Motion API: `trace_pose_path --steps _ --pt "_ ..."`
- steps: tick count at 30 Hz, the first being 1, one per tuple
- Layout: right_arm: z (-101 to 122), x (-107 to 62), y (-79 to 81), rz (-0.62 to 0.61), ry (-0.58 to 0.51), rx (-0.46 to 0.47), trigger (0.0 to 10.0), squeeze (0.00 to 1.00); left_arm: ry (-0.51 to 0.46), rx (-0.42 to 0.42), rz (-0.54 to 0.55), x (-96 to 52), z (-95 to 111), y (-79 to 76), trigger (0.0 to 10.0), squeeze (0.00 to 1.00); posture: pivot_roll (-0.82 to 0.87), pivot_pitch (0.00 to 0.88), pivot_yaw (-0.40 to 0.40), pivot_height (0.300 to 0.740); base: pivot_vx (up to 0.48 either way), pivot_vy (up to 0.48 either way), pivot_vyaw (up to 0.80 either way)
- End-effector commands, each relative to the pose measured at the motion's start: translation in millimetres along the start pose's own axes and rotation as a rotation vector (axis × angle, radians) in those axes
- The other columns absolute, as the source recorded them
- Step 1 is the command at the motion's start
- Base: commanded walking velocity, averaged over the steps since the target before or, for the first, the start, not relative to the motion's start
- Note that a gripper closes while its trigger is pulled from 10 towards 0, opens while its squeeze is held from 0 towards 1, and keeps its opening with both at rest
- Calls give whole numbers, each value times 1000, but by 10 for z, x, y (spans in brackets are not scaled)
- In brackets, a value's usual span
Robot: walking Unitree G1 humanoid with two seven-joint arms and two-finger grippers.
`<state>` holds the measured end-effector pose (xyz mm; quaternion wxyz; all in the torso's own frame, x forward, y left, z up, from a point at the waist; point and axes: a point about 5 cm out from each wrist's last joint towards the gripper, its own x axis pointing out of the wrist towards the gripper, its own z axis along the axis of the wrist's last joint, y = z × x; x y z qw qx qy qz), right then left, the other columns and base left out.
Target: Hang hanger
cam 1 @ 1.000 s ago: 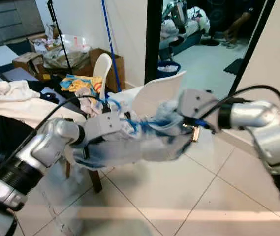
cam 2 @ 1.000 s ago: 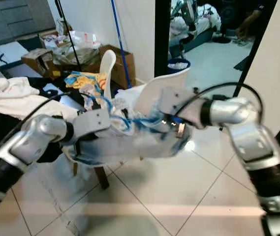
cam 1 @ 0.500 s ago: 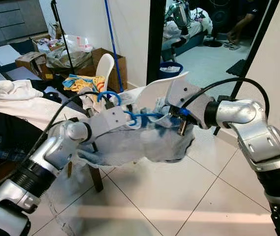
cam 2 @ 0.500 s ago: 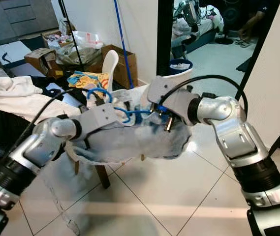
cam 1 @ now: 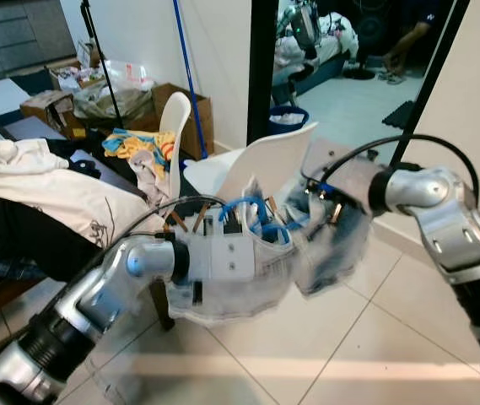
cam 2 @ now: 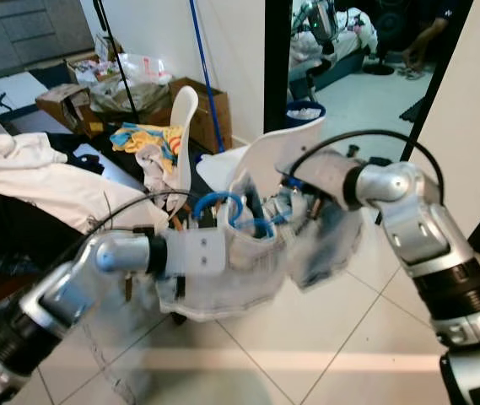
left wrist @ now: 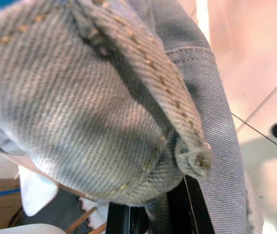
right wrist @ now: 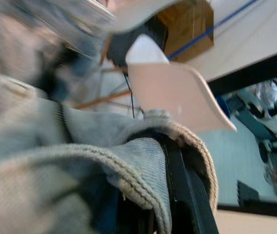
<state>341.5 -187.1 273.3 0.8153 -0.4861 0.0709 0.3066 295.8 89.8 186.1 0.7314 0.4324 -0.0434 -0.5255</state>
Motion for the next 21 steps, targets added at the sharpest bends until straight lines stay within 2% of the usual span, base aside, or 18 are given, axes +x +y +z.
trace_pose_path --steps 1,5,6,7,8,9,11,14,15,18,19,20,21 --pt "46 5 -13 9 -11 -45 0 0 -46 40 1 -42 83 14 0 0 -4 24 -7 740 0 0 0" --pt "67 -15 -27 19 -27 -50 0 0 -41 32 12 -34 62 8 0 0 -7 23 -8 740 0 0 0" --pt "181 -19 10 56 -97 -34 0 0 -40 30 36 -13 55 32 0 0 -12 24 -6 740 0 0 0" --pt "181 -19 10 56 -97 -34 0 0 -40 30 36 -13 55 32 0 0 -12 24 -6 740 0 0 0" --pt "399 -38 98 129 -237 -12 0 0 -34 25 78 13 44 83 0 0 -14 25 -5 740 0 0 0" --pt "399 -38 98 129 -237 -12 0 0 -34 25 78 13 44 83 0 0 -14 25 -5 740 0 0 0" --pt "535 -59 157 174 -328 -2 0 0 -21 17 109 19 31 125 0 0 -13 26 -2 740 0 0 0" --pt "561 -62 167 182 -346 0 0 0 -16 14 117 18 26 137 0 0 -13 26 -2 740 0 0 0" --pt "604 -70 161 174 -389 9 10000 0 7 -8 156 6 -18 178 78 0 -10 29 1 740 0 0 0" --pt "636 -74 157 173 -426 25 10000 0 26 -28 184 -4 -54 206 78 0 -10 29 1 740 0 0 0" --pt "667 -82 155 166 -461 16 10000 341 39 -47 214 -9 -81 228 39 0 -8 31 2 740 0 0 0" --pt "667 -82 155 166 -461 16 10000 341 39 -47 214 -9 -81 228 39 0 -8 31 2 740 0 0 0" --pt "704 -94 163 168 -497 6 10000 1000 41 -71 234 -9 -98 236 0 0 -7 33 2 740 0 0 0"
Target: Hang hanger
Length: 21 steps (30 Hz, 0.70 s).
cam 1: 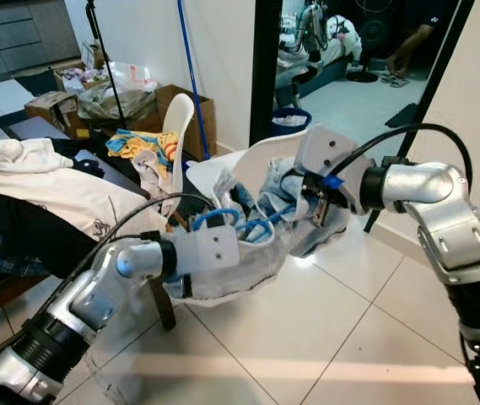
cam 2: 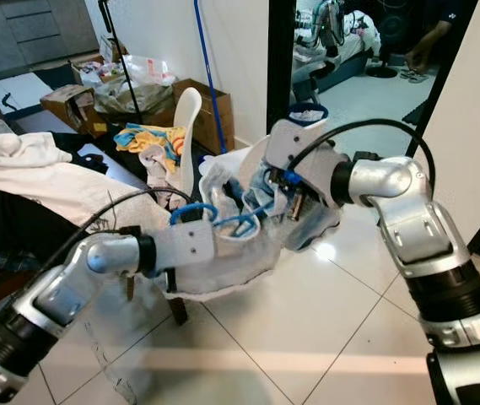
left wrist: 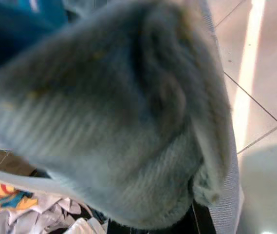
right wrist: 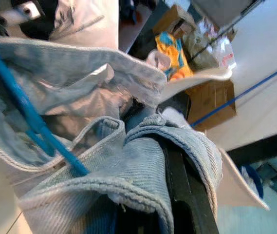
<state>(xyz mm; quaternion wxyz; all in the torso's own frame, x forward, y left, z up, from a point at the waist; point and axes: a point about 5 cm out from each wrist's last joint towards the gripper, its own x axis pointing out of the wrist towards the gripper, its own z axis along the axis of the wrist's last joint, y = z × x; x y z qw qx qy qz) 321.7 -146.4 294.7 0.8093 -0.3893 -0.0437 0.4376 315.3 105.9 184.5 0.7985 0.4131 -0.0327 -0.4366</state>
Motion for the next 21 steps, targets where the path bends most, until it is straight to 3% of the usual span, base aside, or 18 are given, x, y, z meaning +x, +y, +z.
trace_pose_path --steps 1,3,8,17,20,21 --pt "239 71 70 38 -129 -107 10000 1000 -42 -3 47 46 113 67 0 0 -10 35 2 740 0 0 0" --pt "239 71 70 38 -129 -107 10000 1000 -42 -3 47 46 113 67 0 0 -10 35 2 740 0 0 0" --pt "269 82 -42 -58 -75 -287 10000 1000 -83 -23 33 122 182 -27 0 0 -13 37 -1 740 0 0 0" --pt "254 88 -160 -136 -11 -402 10000 1000 -102 -21 -9 181 233 -139 0 0 -15 39 -6 740 0 0 0" --pt "207 82 -263 -191 64 -520 10000 1000 -111 -25 -41 222 270 -221 0 0 -16 41 -5 740 0 0 0" --pt "207 82 -263 -191 64 -520 10000 1000 -111 -25 -41 222 270 -221 0 0 -16 41 -5 740 0 0 0"
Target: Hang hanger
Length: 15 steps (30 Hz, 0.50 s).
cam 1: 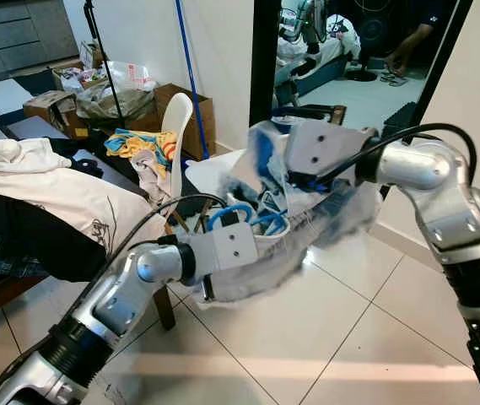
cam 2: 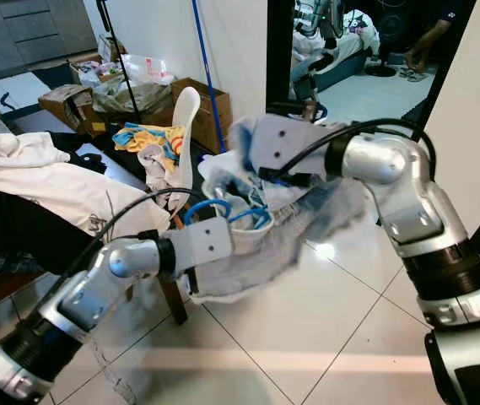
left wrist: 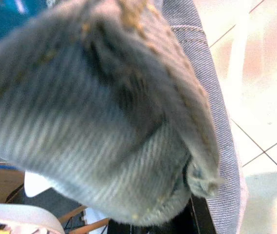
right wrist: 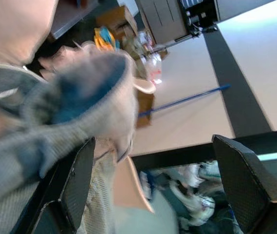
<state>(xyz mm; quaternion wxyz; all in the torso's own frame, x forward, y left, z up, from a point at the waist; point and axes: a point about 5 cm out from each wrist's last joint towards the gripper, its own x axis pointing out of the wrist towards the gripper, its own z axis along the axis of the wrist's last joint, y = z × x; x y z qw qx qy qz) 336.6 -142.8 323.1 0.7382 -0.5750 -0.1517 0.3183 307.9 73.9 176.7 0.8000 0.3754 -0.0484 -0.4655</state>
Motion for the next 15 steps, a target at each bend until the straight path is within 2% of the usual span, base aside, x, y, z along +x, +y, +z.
trace_pose_path --steps 1,3,5,9,11,12,13,14,15 --pt "35 36 -16 3 -6 -90 10000 1000 -29 21 -23 29 89 -50 0 0 -17 43 -4 740 0 0 0" --pt "35 36 -16 3 -6 -90 10000 1000 -29 21 -23 29 89 -50 0 0 -17 43 -4 740 0 0 0" --pt "6 23 -26 33 2 -151 10000 1000 -14 16 -40 30 66 -75 0 0 -19 44 -4 740 0 0 0" --pt "-23 6 11 94 10 -195 10000 1000 8 7 -46 24 30 -85 0 0 -21 44 -2 740 0 0 0" --pt "-82 -12 26 114 46 -206 10000 1000 19 -5 -40 21 14 -80 0 0 -20 44 -2 740 0 0 0" --pt "-184 -39 29 122 104 -214 10000 965 28 -22 -26 12 -5 -60 0 0 -20 44 -2 740 0 0 0" --pt "-184 -39 29 122 104 -214 10000 965 28 -22 -26 12 -5 -60 0 0 -20 44 -2 740 0 0 0" --pt "-310 -84 16 113 178 -215 10000 902 43 -52 7 -10 -37 -8 0 0 -18 44 -3 740 0 0 0" --pt "-310 -84 16 113 178 -215 10000 902 43 -52 7 -10 -37 -8 0 0 -18 44 -3 740 0 0 0"
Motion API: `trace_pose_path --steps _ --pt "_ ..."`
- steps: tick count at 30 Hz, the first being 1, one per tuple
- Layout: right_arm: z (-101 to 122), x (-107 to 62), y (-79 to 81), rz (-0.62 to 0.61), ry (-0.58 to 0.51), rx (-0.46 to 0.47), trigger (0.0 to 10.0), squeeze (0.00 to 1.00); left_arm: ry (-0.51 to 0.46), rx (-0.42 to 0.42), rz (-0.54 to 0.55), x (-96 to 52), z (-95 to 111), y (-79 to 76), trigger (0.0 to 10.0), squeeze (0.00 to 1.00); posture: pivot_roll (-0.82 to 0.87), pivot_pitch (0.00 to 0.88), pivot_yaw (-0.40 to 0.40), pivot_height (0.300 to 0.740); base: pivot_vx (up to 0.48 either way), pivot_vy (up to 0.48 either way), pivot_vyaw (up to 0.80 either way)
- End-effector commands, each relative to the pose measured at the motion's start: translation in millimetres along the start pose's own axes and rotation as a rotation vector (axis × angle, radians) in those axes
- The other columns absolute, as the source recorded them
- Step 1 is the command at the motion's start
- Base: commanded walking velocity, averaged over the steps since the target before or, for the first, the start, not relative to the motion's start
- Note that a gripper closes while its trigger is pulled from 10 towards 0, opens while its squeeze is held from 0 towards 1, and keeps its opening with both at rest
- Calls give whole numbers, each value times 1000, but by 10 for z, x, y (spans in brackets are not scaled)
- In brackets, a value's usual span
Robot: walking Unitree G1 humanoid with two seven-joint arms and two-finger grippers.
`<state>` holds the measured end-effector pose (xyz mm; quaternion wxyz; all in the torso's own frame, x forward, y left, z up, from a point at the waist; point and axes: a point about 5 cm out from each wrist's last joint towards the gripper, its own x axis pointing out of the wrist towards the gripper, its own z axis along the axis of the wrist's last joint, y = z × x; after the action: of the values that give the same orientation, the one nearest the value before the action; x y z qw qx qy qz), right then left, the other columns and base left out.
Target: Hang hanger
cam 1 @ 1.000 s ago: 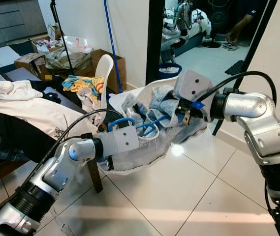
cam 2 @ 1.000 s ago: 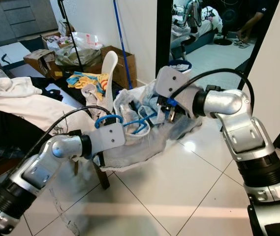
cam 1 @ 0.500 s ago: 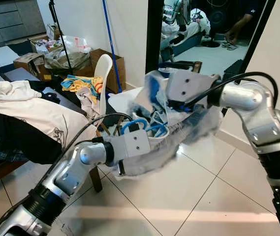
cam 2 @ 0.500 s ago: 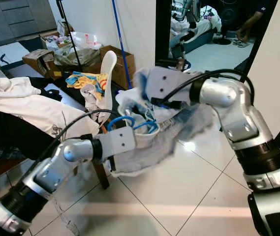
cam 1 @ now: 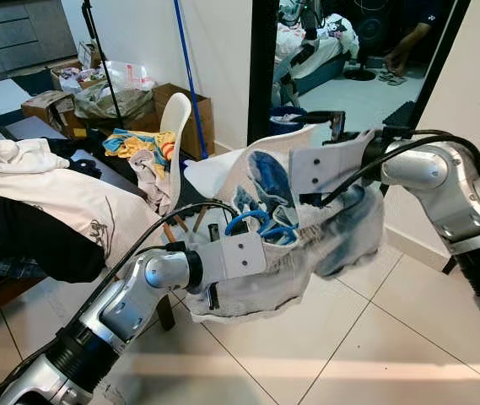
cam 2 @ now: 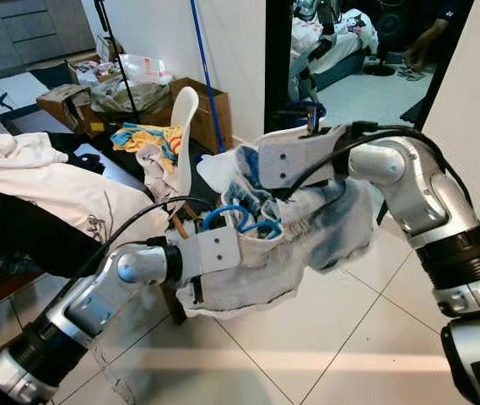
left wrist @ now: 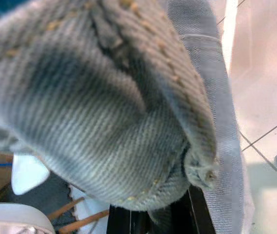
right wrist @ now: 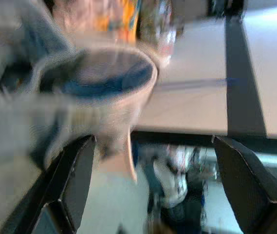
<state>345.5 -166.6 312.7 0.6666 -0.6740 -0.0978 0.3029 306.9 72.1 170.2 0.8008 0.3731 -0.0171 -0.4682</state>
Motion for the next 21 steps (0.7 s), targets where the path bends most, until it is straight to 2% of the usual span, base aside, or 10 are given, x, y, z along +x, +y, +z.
trace_pose_path --steps 1,3,4,6,7,11,12,18,20,21 --pt "-182 -45 5 -7 108 -2 10000 859 10 -60 83 -73 -41 125 0 0 -14 44 -5 740 0 0 0" --pt "-182 -45 5 -7 108 -2 10000 859 10 -60 83 -73 -41 125 0 0 -14 44 -5 740 0 0 0" --pt "-446 -151 111 -34 232 101 10000 639 21 -197 240 -187 -119 369 157 0 -12 43 -12 740 0 0 0" --pt "-446 -151 111 -34 232 101 10000 639 21 -197 240 -187 -119 369 157 0 -12 43 -12 740 0 0 0" --pt "-551 -191 172 -61 276 166 10000 510 13 -268 303 -236 -141 462 0 0 -13 44 -10 740 0 0 0" --pt "-682 -242 231 -165 315 326 10000 341 -4 -332 357 -280 -157 542 0 0 -14 43 -10 740 0 0 0" --pt "-709 -259 216 -219 309 367 10000 31 -8 -338 358 -280 -157 544 0 0 -19 40 -11 740 0 0 0" --pt "-721 -307 105 -380 263 473 10000 0 -5 -353 359 -266 -166 522 0 0 -23 37 -14 740 0 0 0" --pt "-711 -327 48 -456 233 544 10000 0 4 -378 373 -268 -185 523 0 0 -28 35 -12 740 0 0 0" --pt "-700 -343 7 -526 187 656 10000 0 18 -400 394 -278 -211 537 0 0 -27 36 -12 740 0 0 0"
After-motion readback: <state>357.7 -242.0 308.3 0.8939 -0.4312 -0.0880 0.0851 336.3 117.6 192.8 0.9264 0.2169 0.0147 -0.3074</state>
